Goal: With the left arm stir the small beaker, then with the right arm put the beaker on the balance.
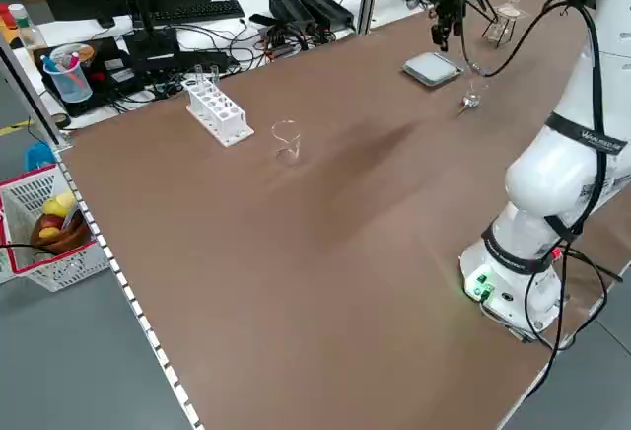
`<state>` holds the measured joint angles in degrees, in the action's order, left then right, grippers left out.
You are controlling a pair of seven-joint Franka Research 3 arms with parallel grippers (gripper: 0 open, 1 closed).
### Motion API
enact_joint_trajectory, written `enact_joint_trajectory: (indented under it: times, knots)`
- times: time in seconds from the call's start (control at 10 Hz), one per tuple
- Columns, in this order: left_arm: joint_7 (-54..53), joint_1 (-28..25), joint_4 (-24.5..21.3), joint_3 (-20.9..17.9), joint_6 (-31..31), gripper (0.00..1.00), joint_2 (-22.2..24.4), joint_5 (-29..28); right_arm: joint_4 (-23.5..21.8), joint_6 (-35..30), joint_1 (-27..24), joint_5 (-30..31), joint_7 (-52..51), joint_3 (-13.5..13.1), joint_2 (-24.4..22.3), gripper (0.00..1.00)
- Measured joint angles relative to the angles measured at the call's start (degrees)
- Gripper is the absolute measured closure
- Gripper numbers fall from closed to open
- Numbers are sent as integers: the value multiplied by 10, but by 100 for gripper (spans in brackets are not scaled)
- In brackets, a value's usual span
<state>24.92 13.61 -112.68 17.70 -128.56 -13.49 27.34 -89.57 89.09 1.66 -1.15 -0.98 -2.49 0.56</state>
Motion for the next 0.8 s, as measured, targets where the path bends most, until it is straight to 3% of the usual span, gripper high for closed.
enact_joint_trajectory:
  times: [0.3,0.8]
  knots:
    - [0,1,-53,38,-79,26,-11,9,0,-1,-1,0,-2,-1,0,0]
    - [10,14,-77,86,-180,31,-59,10,0,-2,-1,0,-19,-3,0,0]
